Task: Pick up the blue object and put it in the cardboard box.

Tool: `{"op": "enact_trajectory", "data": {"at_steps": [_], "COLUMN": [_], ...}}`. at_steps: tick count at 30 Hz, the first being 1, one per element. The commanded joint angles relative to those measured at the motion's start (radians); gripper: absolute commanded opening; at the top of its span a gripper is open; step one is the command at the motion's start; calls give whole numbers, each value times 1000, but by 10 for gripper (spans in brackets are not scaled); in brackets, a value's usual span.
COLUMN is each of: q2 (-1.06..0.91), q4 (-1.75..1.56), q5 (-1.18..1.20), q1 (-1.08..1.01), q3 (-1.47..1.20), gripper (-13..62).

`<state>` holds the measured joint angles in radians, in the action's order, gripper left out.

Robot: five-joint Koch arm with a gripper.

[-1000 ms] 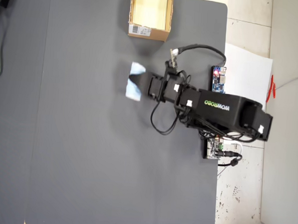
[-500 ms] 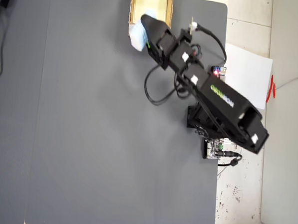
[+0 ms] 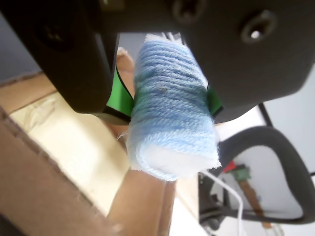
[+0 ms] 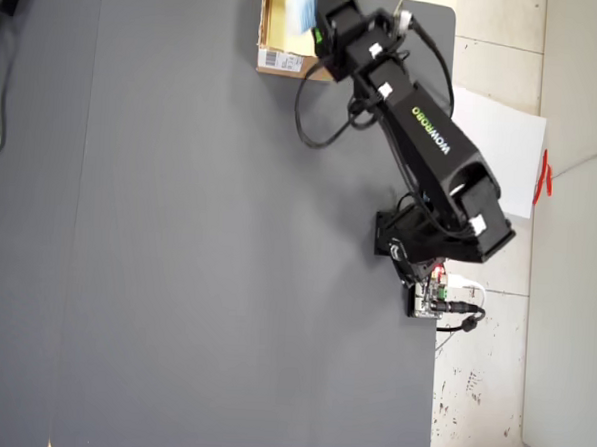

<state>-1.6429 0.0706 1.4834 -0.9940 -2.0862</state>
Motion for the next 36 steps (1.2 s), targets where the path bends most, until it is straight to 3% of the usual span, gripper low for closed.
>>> {"op": "enact_trajectory", "data": {"at_steps": [1, 14, 24, 36], "q2": [-6, -106, -293, -583], "q4": [-35, -170, -440, -443], "q5": [3, 48, 156, 181], "q1": [-21, 43, 327, 617], "q3": [80, 28, -209, -568], "gripper": [314, 316, 316, 317]}}
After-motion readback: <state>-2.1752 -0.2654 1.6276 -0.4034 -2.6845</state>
